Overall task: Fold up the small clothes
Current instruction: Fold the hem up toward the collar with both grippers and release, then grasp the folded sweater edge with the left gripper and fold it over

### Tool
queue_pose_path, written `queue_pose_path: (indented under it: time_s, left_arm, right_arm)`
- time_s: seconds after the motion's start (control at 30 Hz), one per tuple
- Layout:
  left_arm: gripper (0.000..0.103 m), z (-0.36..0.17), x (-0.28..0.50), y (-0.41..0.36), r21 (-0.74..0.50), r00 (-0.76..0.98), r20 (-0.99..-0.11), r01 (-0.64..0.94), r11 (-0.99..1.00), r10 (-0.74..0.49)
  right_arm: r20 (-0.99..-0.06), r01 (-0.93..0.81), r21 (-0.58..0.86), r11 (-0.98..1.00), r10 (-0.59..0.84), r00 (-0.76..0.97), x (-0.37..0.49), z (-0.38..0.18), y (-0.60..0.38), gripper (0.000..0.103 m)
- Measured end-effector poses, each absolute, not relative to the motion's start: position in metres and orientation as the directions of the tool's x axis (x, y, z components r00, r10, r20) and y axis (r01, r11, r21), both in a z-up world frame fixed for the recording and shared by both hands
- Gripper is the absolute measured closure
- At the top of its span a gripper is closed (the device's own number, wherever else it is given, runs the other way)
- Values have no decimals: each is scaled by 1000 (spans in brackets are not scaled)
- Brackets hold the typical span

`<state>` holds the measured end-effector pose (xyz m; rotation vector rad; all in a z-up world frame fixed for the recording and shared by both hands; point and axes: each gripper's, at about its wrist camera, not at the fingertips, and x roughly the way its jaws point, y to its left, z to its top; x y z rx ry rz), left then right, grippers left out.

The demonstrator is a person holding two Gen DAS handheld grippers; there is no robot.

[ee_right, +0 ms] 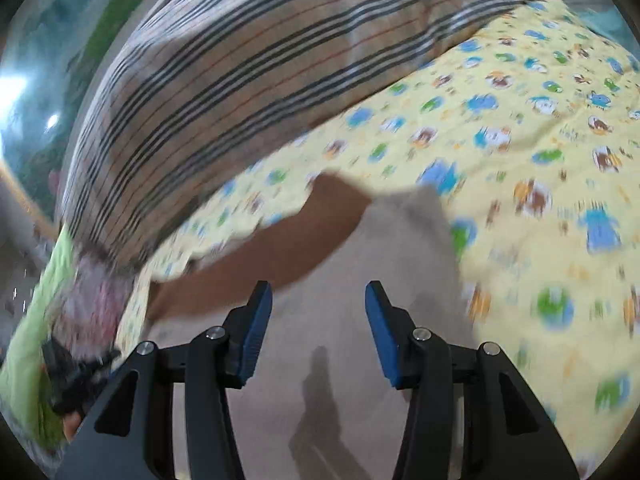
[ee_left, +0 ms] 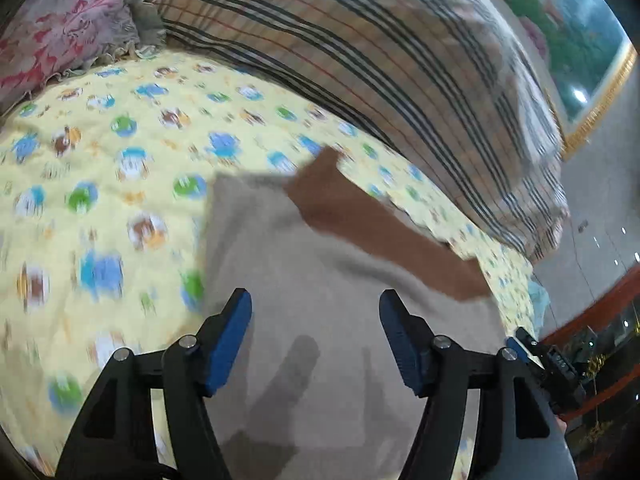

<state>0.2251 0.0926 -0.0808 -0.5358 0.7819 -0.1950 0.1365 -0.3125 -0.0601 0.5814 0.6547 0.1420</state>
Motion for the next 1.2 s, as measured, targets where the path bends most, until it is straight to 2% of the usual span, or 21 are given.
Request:
queue_pose_path:
  time_s: [0.13, 0.23, 0.3, 0.37, 0.57, 0.63, 0.77, 1.1, 1.17, 1.2]
  left_arm:
    - [35, -88, 192, 66, -540, 655, -639, -9, 842, -403]
    - [33, -103, 179, 65, -508, 636, -688, -77, 858, -350]
    - [34, -113, 176, 72, -509, 618, -710, -117, 853, -339]
    - [35, -115, 170, 79, -531, 620, -699, -115, 840, -357]
    - [33, -100, 131, 83, -522, 640, -704, -175, 835, -306]
    - [29, -101, 116, 88, -544, 641, -704, -209, 812, -306]
    - [29, -111, 96, 94, -546, 626, -726, -274, 792, -285]
    - [31, -125, 134, 98, -619, 686, -682, -357, 699, -253]
    - [36, -123, 148, 96, -605, 701, -680, -369, 706, -216]
    - [57, -122, 153, 95, -592, 706, -682, -379, 711, -192]
  right_arm:
    - [-569, 8, 563, 827, 380, 729, 106, -74, -283, 53]
    - [-629, 65, 508, 859, 318, 709, 90, -88, -285, 53]
    - [-636, 111, 494, 862, 272, 722, 81, -93, -298, 53]
    - [-626, 140, 497, 857, 241, 742, 73, -91, -311, 53]
    - [-584, 190, 487, 852, 156, 797, 48, -81, -325, 53]
    - [-548, 163, 516, 841, 178, 817, 42, -80, -323, 53]
    - [-492, 100, 565, 819, 237, 838, 33, -92, -310, 53]
    - [-445, 21, 583, 812, 298, 845, 29, -97, -297, 53]
    - [-444, 16, 594, 804, 312, 840, 31, -99, -298, 53]
    - [-444, 17, 600, 800, 315, 839, 32, -101, -299, 53]
